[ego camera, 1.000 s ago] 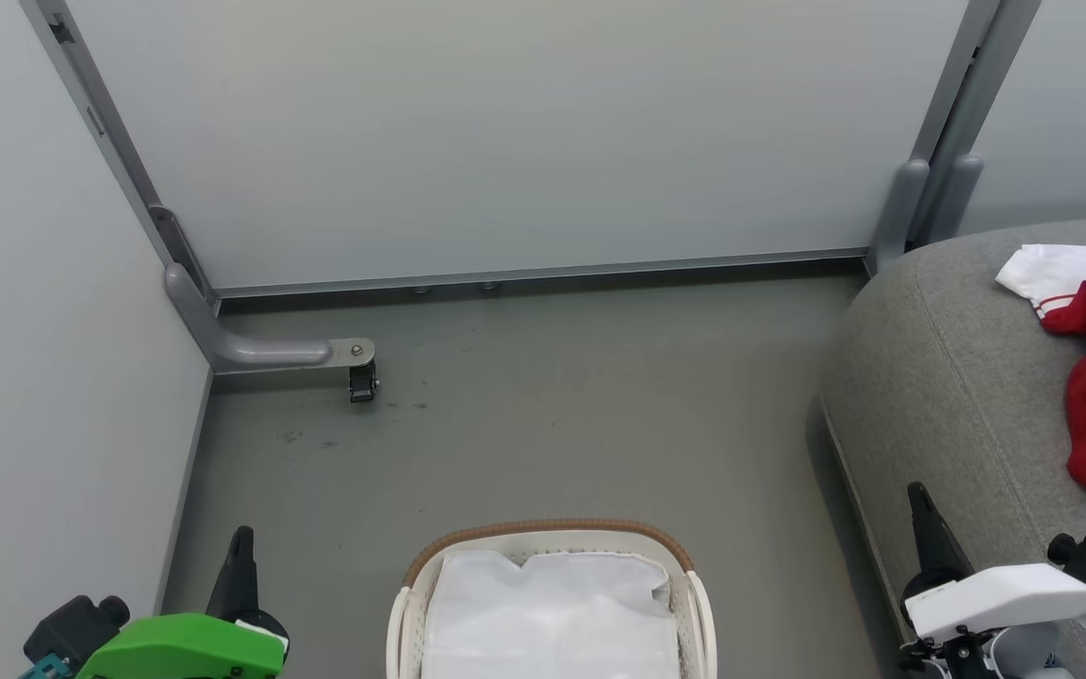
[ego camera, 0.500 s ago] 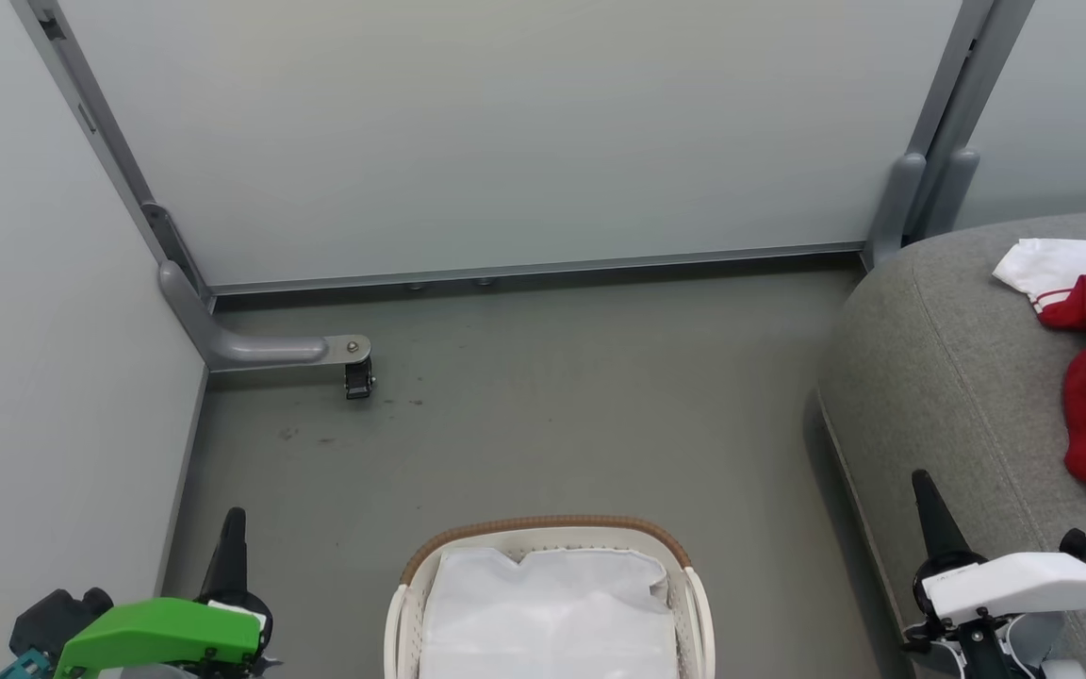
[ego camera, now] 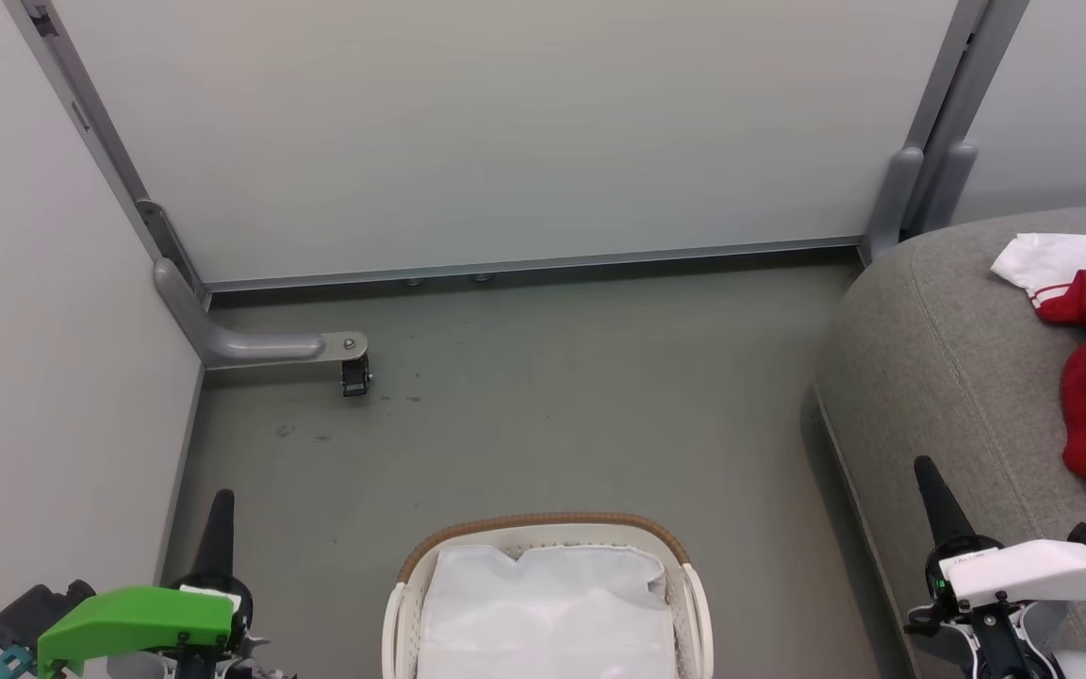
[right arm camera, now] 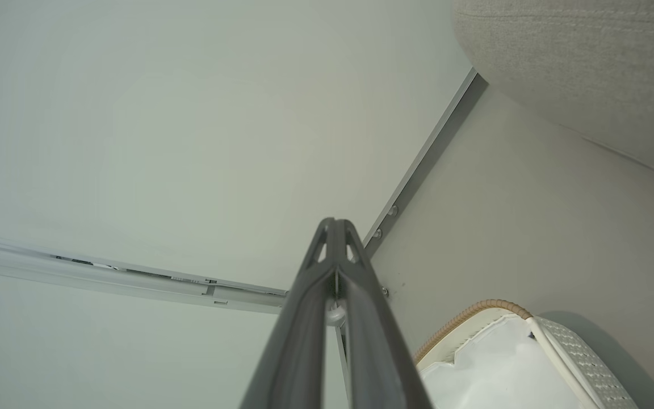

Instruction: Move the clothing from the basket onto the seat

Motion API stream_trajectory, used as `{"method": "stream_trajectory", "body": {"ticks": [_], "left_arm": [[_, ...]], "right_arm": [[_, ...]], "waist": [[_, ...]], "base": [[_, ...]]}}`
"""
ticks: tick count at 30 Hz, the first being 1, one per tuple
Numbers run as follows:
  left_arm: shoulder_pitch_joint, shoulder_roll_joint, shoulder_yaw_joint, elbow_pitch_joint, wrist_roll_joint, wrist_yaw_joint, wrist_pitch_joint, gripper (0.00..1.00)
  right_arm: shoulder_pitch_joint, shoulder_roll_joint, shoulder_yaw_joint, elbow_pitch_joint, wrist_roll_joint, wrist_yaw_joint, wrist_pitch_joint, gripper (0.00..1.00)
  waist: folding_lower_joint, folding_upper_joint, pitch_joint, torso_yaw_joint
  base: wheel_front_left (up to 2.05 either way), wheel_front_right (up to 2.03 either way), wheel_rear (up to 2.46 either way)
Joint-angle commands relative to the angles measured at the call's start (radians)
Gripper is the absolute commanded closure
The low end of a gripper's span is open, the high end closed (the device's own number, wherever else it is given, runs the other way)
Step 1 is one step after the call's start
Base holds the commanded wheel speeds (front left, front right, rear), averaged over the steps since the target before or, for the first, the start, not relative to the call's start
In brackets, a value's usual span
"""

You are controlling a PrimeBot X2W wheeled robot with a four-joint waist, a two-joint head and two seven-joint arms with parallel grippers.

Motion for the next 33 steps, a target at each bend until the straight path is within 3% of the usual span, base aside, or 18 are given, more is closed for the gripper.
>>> {"method": "stream_trajectory", "body": {"ticks": [1,33], "left_arm": [[-0.029,-0.003,0.012,-0.009,-0.022,-0.009,0.005,1.0],[-0.066,-0.036,0.096,-0.007,-0.211,-0.05,0.076,1.0]], "right_arm": [[-0.017,-0.007,-0.004,-0.012,0.024,-0.001,0.009,1.0],[-0.037,-0.009,-0.025,-0.026,0.279,-0.001,0.077,1.0]], "waist": [[0.0,0.0,0.001,-0.001],[0.0,0.0,0.015,-0.012]], "base": [[0.0,0.0,0.0],[0.0,0.0,0.0]]}}
